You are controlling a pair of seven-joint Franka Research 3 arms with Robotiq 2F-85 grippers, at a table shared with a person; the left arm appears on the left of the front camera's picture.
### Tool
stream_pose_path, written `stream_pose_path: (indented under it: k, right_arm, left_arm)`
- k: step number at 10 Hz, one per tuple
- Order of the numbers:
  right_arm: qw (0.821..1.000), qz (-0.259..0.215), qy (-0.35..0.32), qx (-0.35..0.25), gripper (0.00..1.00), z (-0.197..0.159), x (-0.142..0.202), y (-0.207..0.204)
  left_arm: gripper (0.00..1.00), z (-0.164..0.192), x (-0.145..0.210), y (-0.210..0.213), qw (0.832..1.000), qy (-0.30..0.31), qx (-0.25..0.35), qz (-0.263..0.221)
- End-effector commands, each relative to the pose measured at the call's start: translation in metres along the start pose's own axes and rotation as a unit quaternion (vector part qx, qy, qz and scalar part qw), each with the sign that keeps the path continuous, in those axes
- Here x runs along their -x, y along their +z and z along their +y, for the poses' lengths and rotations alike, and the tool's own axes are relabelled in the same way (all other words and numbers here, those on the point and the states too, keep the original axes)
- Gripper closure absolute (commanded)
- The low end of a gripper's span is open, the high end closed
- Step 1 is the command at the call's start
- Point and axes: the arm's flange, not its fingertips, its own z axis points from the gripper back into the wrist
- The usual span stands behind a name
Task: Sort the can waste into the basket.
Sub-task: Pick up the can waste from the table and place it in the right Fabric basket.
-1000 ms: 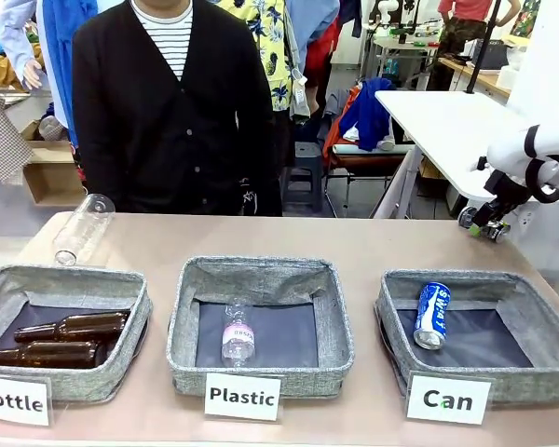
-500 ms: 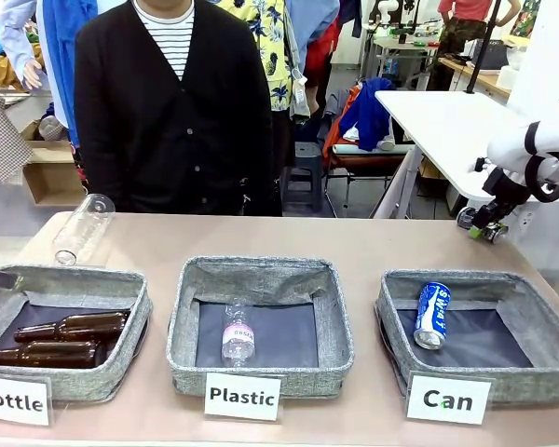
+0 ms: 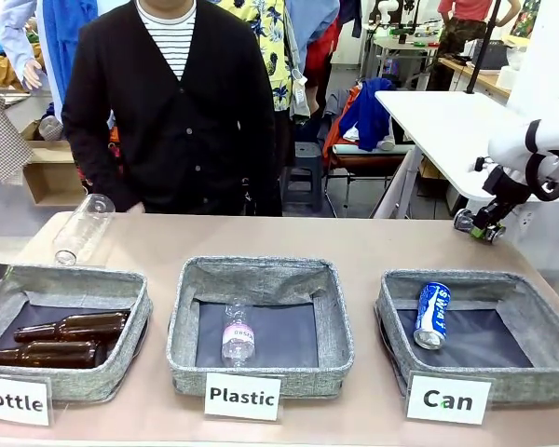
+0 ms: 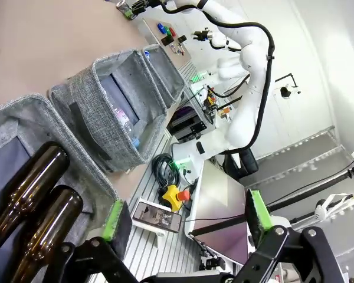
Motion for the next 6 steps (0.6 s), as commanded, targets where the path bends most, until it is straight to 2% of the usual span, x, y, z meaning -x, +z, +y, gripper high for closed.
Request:
stream_pose_path:
  k: [1, 2, 3, 4, 5, 6]
  right_arm:
    - [1.0, 0.006, 0.011, -0.008, 1.0, 0.02, 0.005, 0.022]
    - [1.0, -0.001, -0.009, 0.023, 1.0, 0.039, 0.012, 0.046]
    - [1.0, -0.013, -0.019, 0.019, 1.0, 0.068, 0.024, 0.081]
    - [1.0, -0.022, -0.015, 0.015, 0.95, 0.1, 0.04, 0.12]
    - [1.0, 0.01, -0.019, -0.01, 0.95, 0.136, 0.062, 0.154]
    - [0.999, 0.01, 0.01, -0.04, 0.95, 0.167, 0.085, 0.174]
  left_arm:
    - [0.0, -0.002, -0.001, 0.0, 1.0, -0.005, 0.008, -0.006]
    - [0.0, -0.002, -0.001, 0.0, 1.0, -0.005, 0.008, -0.006]
    - [0.0, -0.002, -0.001, 0.0, 1.0, -0.005, 0.008, -0.006]
    - [0.0, -0.002, -0.001, 0.0, 1.0, -0.005, 0.008, -0.006]
    - [0.0, -0.002, -0.001, 0.0, 1.0, -0.005, 0.008, -0.006]
    - [0.0, -0.002, -0.001, 0.0, 1.0, -0.005, 0.008, -0.006]
